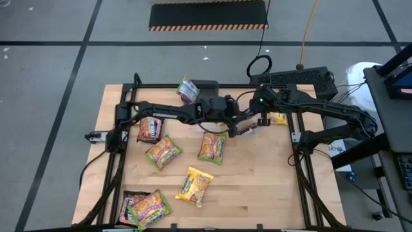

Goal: Sort Maruchan noodles
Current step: Put the black noodle pack into the right transparent bin

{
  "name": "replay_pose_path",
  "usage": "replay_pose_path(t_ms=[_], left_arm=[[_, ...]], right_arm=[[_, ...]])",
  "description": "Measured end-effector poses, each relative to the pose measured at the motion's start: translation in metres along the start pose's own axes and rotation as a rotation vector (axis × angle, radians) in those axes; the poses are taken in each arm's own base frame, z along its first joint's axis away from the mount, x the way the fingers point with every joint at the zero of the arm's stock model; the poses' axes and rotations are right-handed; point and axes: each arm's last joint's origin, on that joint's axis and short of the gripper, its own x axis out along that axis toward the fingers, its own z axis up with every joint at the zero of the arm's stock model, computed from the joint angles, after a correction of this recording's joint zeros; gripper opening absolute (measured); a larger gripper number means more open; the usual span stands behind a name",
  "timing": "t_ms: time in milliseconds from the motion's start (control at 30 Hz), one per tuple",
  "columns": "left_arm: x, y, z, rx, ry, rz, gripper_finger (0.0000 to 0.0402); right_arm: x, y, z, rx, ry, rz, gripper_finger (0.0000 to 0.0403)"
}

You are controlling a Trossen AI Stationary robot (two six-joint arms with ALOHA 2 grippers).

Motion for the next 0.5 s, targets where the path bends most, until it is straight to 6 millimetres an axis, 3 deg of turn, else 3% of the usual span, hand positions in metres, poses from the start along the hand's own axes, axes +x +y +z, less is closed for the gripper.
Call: replay_pose_path(t_ms=[200, 500], left_arm=[[0.02, -0.003, 0.002, 0.112, 0.007, 0.09, 0.0081], [0.019, 0.003, 0.005, 0.081, 0.013, 0.153, 0.0081]], right_arm=[[0.0, 0.0, 0.0, 0.001, -0.001, 0.0, 0.0], [0.0, 0.0, 0.0, -0.006, -0.004, -0.001, 0.0]])
